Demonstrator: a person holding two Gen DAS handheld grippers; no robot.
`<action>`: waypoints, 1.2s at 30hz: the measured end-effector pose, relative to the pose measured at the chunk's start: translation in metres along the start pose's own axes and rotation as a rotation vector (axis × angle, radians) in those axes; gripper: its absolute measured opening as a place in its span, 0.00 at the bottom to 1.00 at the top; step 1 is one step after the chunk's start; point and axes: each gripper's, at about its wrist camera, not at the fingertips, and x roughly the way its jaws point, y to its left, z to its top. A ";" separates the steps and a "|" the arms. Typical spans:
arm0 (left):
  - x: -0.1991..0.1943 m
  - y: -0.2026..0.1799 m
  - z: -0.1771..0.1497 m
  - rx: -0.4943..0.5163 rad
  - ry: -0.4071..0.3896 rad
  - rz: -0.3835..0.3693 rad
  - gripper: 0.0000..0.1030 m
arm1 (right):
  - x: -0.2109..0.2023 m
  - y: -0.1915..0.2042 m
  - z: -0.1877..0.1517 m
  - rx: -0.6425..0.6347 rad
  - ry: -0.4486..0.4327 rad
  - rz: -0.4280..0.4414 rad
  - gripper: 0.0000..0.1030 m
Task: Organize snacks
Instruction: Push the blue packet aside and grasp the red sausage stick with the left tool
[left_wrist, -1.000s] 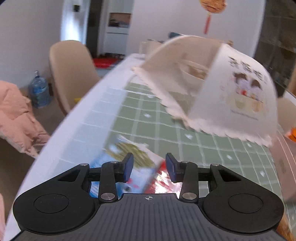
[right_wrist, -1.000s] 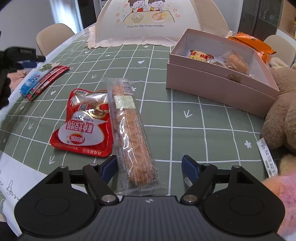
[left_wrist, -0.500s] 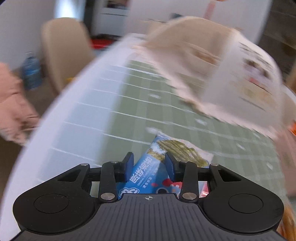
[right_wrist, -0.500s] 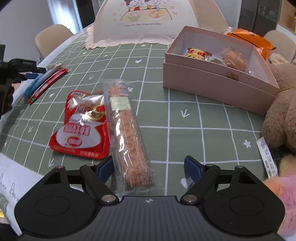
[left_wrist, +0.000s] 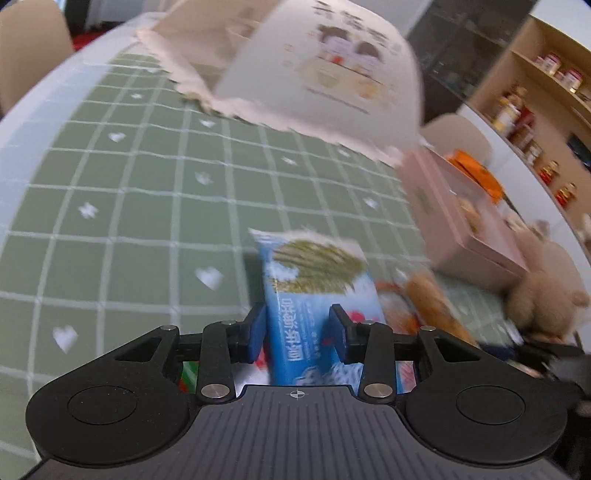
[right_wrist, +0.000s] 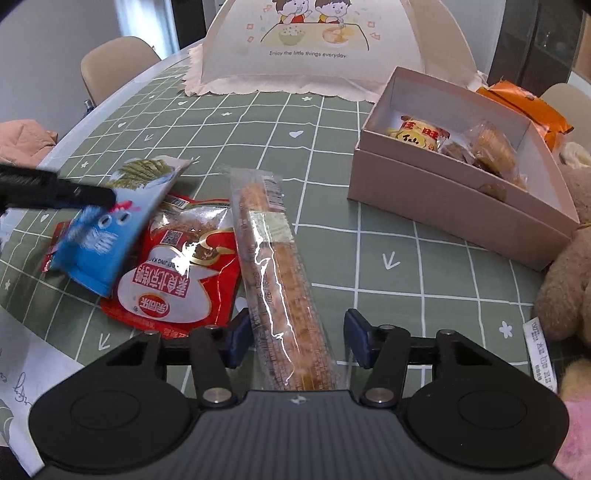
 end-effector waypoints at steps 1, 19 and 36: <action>-0.001 -0.006 -0.003 0.014 0.011 -0.010 0.40 | 0.000 -0.001 -0.001 0.002 0.000 -0.002 0.52; -0.004 -0.045 -0.003 0.187 0.008 -0.048 0.40 | -0.011 -0.002 -0.006 0.007 -0.027 0.013 0.55; 0.007 -0.050 -0.020 0.598 0.217 0.061 0.49 | -0.008 -0.011 -0.025 0.017 -0.026 -0.014 0.79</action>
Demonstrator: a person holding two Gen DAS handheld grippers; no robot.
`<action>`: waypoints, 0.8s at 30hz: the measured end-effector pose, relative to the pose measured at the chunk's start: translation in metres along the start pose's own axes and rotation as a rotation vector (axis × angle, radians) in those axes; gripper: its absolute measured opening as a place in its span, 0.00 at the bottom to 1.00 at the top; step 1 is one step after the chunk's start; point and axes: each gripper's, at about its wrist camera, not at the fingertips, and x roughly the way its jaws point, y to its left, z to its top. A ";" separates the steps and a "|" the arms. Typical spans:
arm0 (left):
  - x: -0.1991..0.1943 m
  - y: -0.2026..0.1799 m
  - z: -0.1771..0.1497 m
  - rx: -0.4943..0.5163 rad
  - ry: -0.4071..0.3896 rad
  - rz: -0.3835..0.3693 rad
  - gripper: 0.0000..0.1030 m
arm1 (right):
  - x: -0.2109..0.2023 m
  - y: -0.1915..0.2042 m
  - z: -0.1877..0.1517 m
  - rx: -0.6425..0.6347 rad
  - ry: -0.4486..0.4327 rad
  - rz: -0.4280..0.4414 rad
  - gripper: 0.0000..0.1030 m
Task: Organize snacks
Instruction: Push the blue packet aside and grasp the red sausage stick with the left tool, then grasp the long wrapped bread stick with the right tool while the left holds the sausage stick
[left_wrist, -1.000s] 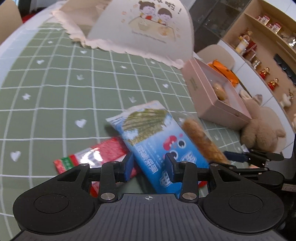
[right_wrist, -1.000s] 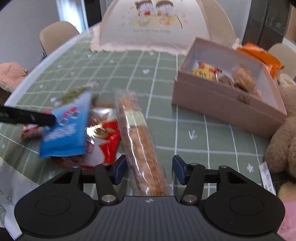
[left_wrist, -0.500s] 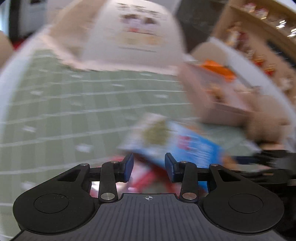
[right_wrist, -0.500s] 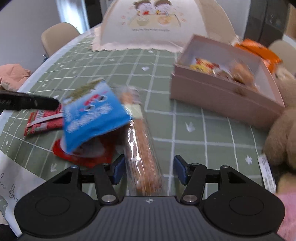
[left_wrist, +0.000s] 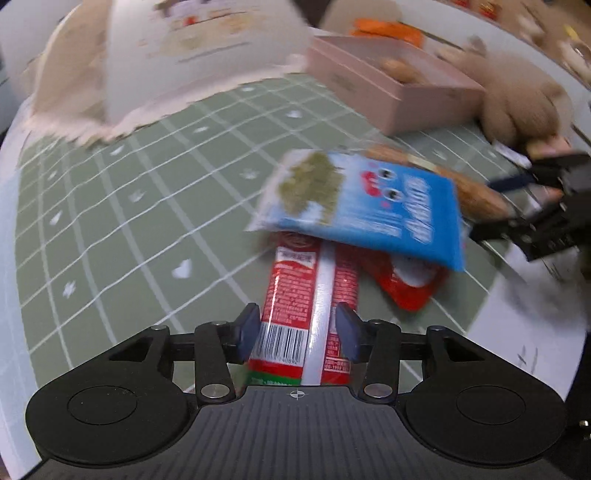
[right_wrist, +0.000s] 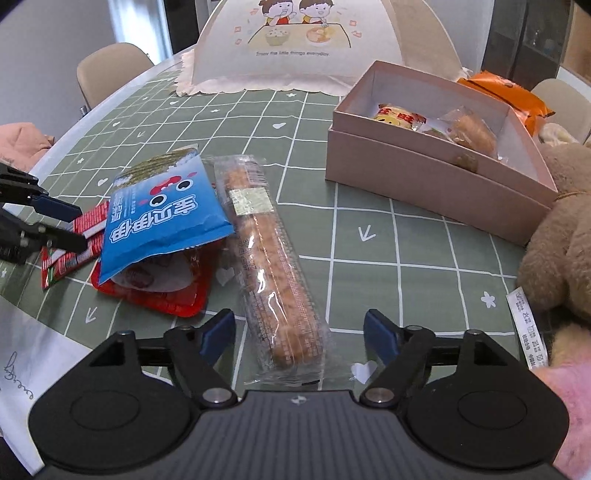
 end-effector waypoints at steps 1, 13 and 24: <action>0.001 -0.005 0.002 0.020 0.005 0.002 0.49 | 0.001 0.001 0.000 -0.003 -0.001 -0.001 0.80; 0.019 -0.024 0.009 -0.015 0.054 0.049 0.64 | 0.004 0.006 -0.003 0.005 -0.025 -0.012 0.90; 0.011 -0.027 0.008 -0.398 0.028 0.132 0.58 | 0.015 -0.006 0.029 0.042 -0.010 0.030 0.79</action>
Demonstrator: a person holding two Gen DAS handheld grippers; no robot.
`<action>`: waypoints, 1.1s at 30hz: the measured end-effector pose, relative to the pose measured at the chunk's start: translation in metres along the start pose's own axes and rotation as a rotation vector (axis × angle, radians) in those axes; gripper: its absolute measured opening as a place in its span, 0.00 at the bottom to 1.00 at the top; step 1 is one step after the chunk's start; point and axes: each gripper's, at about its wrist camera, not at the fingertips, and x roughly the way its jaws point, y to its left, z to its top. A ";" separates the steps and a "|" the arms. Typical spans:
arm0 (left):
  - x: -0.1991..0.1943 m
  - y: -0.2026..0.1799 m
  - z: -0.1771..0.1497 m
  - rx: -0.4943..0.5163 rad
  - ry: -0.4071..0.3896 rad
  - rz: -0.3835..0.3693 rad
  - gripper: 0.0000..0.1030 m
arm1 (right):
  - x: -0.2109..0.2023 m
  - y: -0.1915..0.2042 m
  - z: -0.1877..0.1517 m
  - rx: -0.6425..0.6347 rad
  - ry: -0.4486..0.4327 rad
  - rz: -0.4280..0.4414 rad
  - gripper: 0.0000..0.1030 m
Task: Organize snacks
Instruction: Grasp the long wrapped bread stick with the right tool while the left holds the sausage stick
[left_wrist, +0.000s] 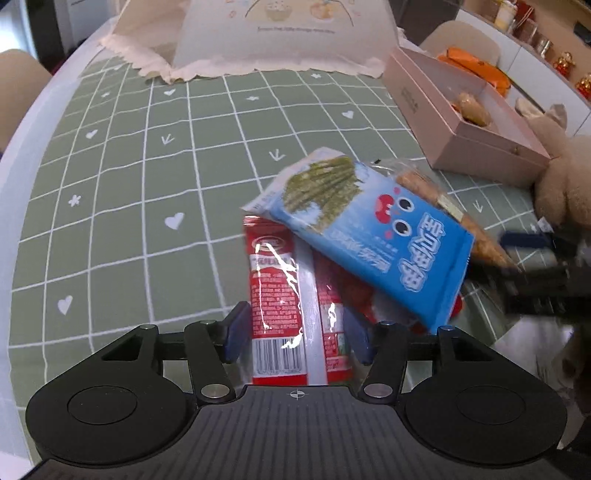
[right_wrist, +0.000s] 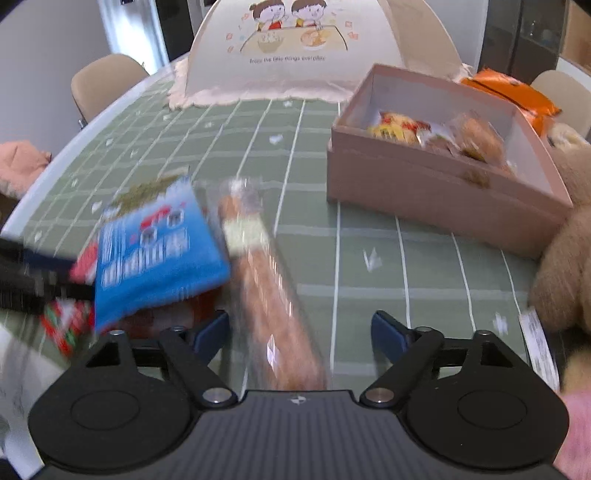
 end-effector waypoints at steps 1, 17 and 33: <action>0.001 -0.005 0.000 0.017 0.001 0.021 0.59 | 0.004 0.001 0.006 -0.010 -0.002 0.001 0.76; -0.001 -0.008 -0.003 0.033 -0.009 0.042 0.60 | -0.009 -0.026 0.009 0.096 0.046 0.013 0.29; -0.062 0.028 0.005 -0.119 -0.114 -0.062 0.15 | -0.025 -0.031 -0.022 0.128 0.023 -0.030 0.38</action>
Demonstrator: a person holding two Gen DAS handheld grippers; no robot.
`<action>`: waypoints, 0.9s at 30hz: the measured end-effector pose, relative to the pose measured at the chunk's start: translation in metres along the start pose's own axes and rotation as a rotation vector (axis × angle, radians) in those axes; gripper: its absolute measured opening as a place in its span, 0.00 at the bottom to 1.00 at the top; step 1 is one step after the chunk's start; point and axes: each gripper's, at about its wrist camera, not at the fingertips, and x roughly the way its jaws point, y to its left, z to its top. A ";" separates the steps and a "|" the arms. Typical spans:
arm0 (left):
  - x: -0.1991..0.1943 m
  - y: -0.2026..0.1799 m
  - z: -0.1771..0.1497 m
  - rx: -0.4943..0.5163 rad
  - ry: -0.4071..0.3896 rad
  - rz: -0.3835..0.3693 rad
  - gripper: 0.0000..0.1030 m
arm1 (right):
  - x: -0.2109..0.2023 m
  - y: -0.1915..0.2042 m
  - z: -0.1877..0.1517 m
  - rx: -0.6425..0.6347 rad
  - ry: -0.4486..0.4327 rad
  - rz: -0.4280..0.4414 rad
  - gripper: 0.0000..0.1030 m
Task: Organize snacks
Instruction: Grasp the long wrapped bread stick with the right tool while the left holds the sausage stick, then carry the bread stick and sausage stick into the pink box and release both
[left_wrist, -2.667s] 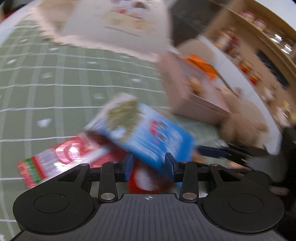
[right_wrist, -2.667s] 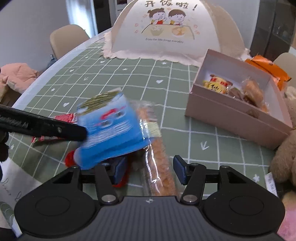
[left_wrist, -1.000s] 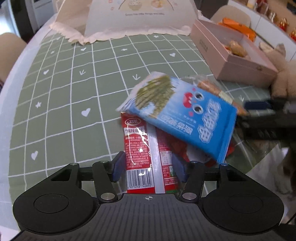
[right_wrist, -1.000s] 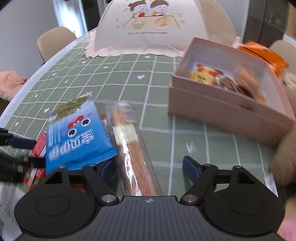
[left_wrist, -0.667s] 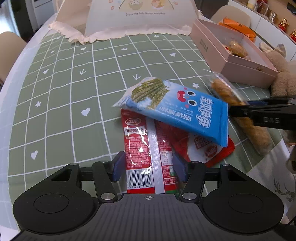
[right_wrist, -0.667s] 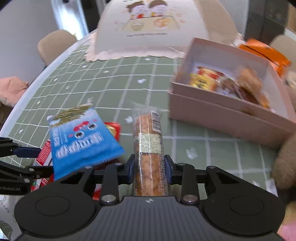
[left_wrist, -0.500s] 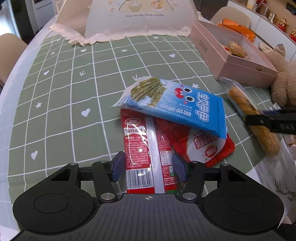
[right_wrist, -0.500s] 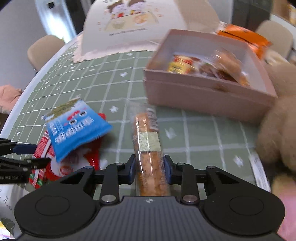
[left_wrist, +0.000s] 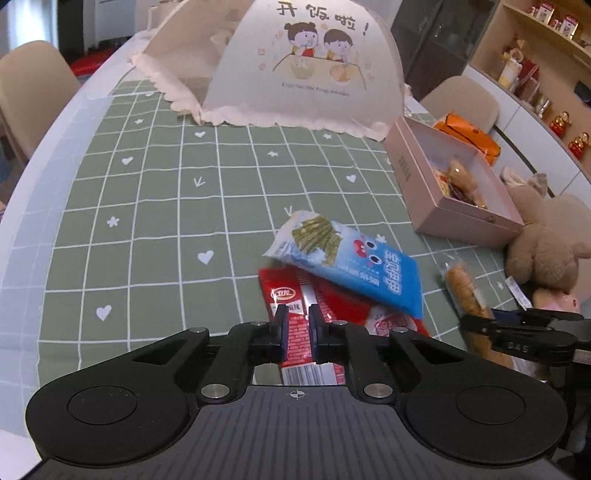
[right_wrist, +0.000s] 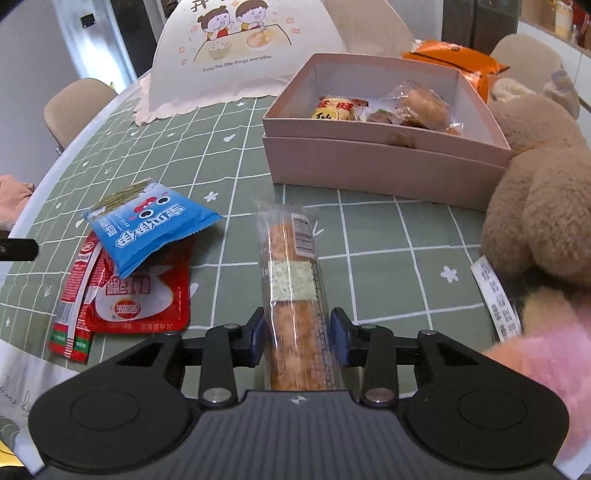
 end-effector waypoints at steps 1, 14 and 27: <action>0.004 -0.001 -0.001 0.000 0.015 -0.003 0.17 | 0.000 0.001 0.000 -0.004 -0.002 -0.002 0.43; 0.051 -0.065 -0.041 0.374 0.066 0.142 0.29 | 0.009 0.030 -0.006 -0.123 -0.020 -0.042 0.80; 0.064 -0.015 -0.016 0.089 0.067 0.146 0.62 | 0.013 0.027 -0.017 -0.090 -0.051 -0.067 1.00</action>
